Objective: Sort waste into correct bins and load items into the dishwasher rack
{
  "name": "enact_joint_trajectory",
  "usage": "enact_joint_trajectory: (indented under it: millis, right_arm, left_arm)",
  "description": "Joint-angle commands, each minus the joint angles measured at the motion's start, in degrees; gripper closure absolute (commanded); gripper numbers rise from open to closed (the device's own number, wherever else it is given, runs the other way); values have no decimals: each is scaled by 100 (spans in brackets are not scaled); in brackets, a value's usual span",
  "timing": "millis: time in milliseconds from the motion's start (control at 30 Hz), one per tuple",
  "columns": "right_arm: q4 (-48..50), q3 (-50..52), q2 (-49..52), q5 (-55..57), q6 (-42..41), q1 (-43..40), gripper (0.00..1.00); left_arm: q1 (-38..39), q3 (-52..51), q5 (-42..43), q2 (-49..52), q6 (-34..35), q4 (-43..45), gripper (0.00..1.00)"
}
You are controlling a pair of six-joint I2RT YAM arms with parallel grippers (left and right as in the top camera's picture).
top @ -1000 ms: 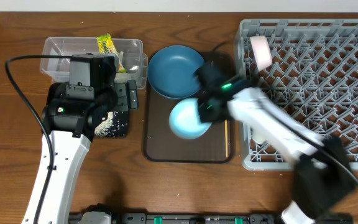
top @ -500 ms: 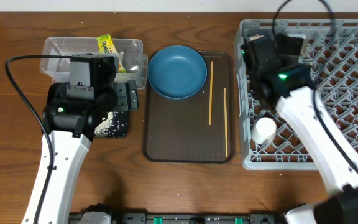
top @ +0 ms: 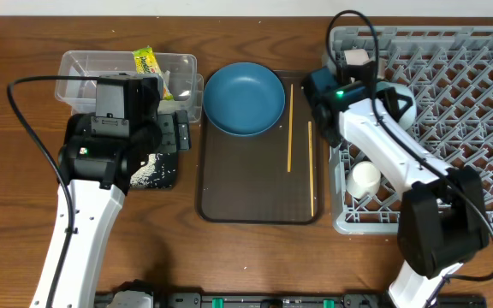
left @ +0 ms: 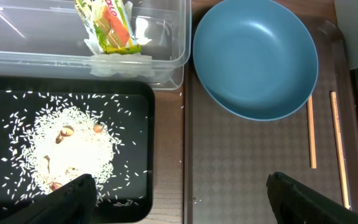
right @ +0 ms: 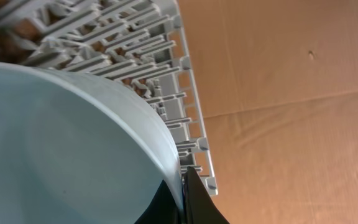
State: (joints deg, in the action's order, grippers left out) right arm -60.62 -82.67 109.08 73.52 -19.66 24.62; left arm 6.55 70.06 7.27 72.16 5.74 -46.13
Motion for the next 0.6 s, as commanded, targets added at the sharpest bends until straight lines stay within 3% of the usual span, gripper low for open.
enact_joint_trajectory:
  millis: [0, 300, 433, 567]
  right_arm:
    - [-11, 9, 17, -369, 46, 197, 99]
    - [-184, 13, 17, -1580, 46, 232, 97]
    - [-238, 11, 17, -1910, 44, 317, 62]
    - [-197, -9, 0, -2048, 42, 481, 50]
  left_arm:
    - [2, 105, -70, 7, -39, -11, 10]
    - [2, 105, -70, 7, -39, -11, 10]
    - [2, 105, -70, 7, -39, -11, 10]
    - [2, 105, -70, 7, -39, -11, 10]
